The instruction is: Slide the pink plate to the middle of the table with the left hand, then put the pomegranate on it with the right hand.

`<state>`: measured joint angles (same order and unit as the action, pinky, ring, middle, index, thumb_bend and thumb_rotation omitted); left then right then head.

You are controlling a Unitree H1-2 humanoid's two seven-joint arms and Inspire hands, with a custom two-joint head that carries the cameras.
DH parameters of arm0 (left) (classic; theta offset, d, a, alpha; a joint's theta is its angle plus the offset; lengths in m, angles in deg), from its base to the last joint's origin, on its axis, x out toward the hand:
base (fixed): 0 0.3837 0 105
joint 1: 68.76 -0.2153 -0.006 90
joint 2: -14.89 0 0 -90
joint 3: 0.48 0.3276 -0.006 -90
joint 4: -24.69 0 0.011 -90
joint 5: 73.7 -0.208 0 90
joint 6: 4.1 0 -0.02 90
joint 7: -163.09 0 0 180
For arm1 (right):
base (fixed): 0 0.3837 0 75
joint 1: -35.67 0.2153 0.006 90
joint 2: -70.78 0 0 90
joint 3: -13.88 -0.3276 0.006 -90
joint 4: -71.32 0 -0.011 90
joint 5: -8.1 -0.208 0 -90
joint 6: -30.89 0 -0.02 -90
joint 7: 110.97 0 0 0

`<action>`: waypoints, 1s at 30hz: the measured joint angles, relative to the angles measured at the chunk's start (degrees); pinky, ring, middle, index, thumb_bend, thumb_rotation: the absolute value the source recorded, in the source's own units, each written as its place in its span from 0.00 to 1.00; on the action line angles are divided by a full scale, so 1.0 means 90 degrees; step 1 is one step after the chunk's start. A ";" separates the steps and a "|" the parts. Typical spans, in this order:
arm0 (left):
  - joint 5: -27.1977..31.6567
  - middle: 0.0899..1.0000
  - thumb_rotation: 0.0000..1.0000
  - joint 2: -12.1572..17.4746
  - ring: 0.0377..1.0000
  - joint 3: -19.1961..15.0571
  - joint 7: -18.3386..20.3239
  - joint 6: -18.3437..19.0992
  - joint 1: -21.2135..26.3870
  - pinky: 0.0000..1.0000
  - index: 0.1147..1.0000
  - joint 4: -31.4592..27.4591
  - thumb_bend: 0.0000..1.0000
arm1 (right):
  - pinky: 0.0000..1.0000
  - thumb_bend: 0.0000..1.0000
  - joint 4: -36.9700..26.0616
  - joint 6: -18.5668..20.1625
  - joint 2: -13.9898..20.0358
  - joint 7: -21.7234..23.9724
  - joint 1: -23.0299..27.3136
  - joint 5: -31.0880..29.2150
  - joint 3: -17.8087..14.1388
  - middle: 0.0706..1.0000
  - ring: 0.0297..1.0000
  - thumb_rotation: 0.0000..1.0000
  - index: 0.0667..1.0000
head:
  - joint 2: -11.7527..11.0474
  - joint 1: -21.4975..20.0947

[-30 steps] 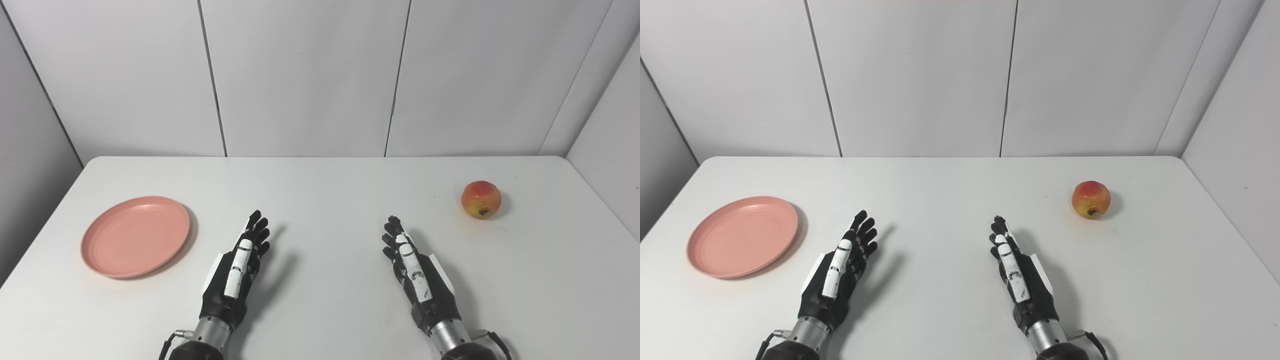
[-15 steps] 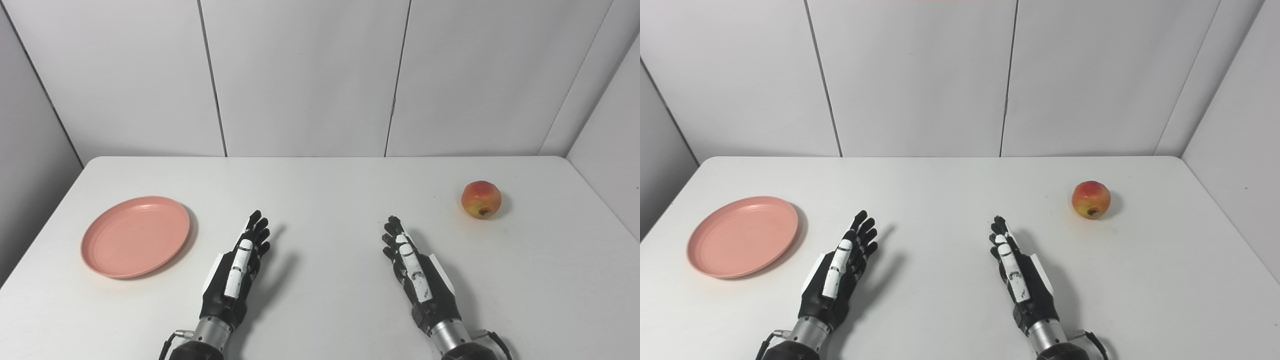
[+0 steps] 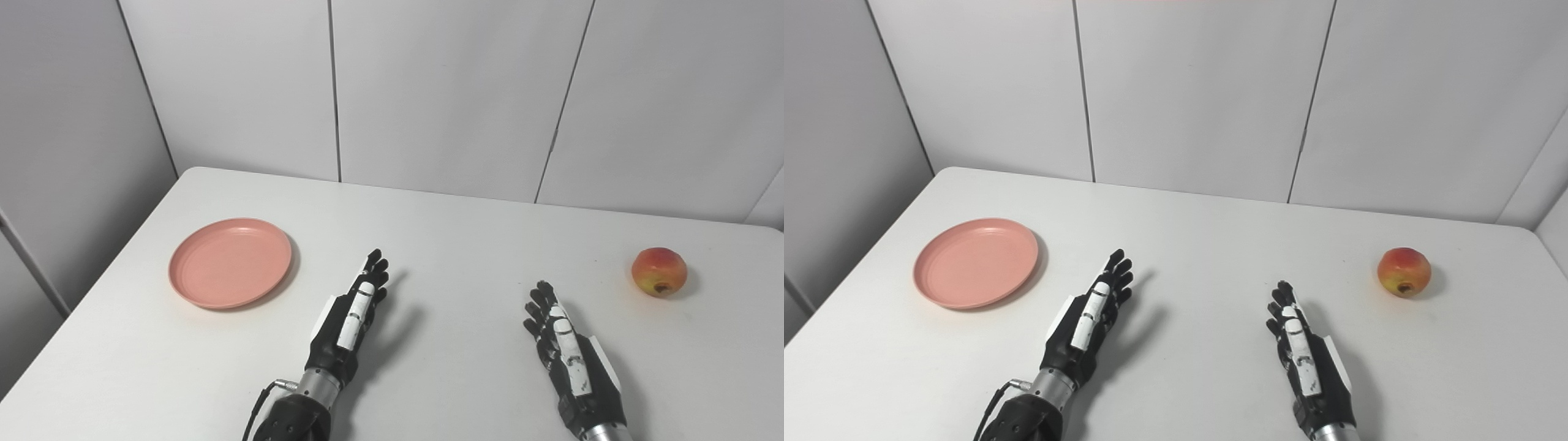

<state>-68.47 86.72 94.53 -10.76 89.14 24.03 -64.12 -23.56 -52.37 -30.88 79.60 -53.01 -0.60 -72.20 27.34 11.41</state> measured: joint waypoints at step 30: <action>-0.0202 1.00 1.00 -0.0212 1.00 0.0055 -0.0154 -0.0079 0.0143 1.00 1.00 0.0219 0.41 | 1.00 0.11 -0.0055 -0.0009 0.0116 0.0084 -0.0070 -0.0142 -0.0062 1.00 1.00 1.00 1.00 | -0.0069 0.0304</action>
<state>-70.29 84.81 95.02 -12.14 88.43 25.31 -62.15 -24.06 -52.46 -29.84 80.35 -53.65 -1.88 -72.76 26.72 14.15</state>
